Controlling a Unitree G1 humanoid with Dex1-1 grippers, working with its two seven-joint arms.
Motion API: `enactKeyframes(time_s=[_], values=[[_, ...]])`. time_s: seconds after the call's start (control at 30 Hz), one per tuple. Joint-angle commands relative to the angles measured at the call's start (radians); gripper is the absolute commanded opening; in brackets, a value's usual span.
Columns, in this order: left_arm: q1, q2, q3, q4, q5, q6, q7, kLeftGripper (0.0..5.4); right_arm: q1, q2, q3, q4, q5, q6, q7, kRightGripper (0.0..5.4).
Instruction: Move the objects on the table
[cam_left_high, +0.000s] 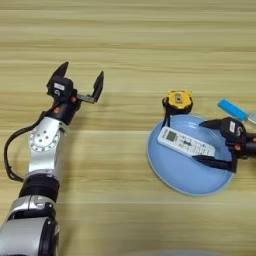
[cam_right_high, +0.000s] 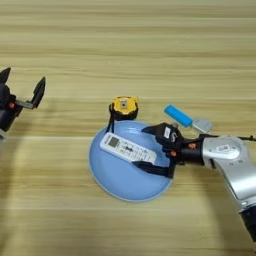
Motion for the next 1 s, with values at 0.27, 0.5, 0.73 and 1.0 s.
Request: enactKeyframes(time_s=[0.27, 0.5, 0.73, 1.0], values=[[-0.013, 0.008, -0.001, 0.014, -0.002, -0.006, -0.003, 5.4, -0.031, 0.004, -0.143, -0.012, 0.076, -0.001, -0.056, 5.36], [-0.015, 0.01, 0.0, 0.016, -0.003, -0.007, -0.004, 5.4, -0.072, 0.02, -0.2, 0.057, 0.075, 0.005, -0.127, 5.36], [-0.015, 0.009, -0.001, 0.017, -0.001, -0.008, -0.002, 5.4, -0.136, 0.074, -0.171, 0.127, 0.041, 0.037, -0.196, 5.36], [-0.012, 0.007, -0.002, 0.011, -0.001, -0.008, -0.001, 5.4, -0.215, 0.144, -0.135, 0.202, 0.006, 0.124, -0.278, 5.36]])
